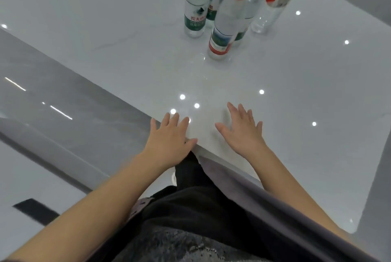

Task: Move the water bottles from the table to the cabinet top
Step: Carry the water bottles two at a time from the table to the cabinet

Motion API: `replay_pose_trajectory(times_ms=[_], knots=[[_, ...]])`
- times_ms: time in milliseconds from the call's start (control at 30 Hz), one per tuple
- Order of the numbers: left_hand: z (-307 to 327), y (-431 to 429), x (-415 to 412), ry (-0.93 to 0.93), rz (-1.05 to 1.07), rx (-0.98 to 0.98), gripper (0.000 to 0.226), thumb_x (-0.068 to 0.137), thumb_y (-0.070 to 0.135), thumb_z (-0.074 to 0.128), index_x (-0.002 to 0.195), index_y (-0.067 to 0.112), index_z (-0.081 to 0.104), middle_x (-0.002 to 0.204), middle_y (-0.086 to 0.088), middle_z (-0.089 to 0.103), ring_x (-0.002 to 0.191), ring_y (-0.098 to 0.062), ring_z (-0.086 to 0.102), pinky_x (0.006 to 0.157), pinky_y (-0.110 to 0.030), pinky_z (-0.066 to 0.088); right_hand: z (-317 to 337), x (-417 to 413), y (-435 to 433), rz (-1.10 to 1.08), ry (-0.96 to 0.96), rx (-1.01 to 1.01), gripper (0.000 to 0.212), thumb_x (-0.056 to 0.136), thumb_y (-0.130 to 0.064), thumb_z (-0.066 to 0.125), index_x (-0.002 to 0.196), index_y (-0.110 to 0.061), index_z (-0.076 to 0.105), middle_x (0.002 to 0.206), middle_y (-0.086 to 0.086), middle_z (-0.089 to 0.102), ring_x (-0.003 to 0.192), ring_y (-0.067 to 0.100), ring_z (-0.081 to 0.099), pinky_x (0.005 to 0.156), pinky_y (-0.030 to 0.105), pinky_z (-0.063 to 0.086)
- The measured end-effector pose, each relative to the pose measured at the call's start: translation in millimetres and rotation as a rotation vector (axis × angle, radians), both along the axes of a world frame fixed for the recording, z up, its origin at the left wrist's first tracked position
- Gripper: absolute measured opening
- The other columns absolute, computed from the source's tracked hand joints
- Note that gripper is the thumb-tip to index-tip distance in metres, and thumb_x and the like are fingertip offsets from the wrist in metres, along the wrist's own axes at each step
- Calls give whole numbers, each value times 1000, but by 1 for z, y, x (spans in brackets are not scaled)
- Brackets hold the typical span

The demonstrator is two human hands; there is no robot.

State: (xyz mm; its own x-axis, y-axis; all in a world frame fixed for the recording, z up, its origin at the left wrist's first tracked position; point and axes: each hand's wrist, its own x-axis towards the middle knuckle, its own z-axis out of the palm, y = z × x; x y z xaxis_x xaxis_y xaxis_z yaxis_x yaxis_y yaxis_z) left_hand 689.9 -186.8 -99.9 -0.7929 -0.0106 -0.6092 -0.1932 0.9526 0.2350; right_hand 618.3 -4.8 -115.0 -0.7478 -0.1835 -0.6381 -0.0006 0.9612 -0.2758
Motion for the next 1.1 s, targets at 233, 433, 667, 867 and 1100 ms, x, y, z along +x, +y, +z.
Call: replay_pose_trajectory(times_ms=[233, 433, 667, 867, 1100], knots=[[-2, -71, -87, 13, -16, 1, 67, 98, 54, 32, 153, 20, 13, 162, -7, 8, 149, -29, -1, 118, -53, 6, -5, -81, -68, -268, 61, -236, 102, 80, -49, 71, 155, -25, 5, 163, 4, 11, 151, 27, 8, 118, 55, 18], [-15, -106, -150, -40, -111, 125, 74, 94, 55, 41, 153, 19, 13, 161, -9, 12, 149, -29, 3, 119, -48, 10, -4, -107, -103, -574, 214, -420, 101, 75, -27, 82, 153, -22, 18, 155, -4, 31, 141, 16, 30, 104, 20, 25], [-36, -157, -222, -9, -307, 197, 62, 89, 53, 51, 136, 15, 38, 128, -3, 46, 122, -26, 37, 104, -42, 33, -25, -150, -147, -1216, 414, -597, 82, 70, -24, 84, 138, -19, 38, 133, -5, 54, 114, 8, 55, 99, 28, 45], [-33, -170, -264, 3, -272, 341, 78, 90, 44, 59, 150, 12, 22, 150, -7, 35, 137, -24, 31, 111, -36, 27, -27, -164, -163, -1387, 653, -560, 55, 72, -29, 83, 111, -31, 45, 105, -13, 60, 96, 7, 62, 74, 7, 42], [-46, -150, -313, 135, -25, 613, 100, 74, 34, 81, 151, 17, 19, 153, -3, 33, 139, -19, 35, 111, -36, 35, -28, -125, -173, -1433, 611, -534, 51, 71, -36, 83, 112, -27, 54, 101, -16, 65, 91, 0, 64, 79, 18, 50]])
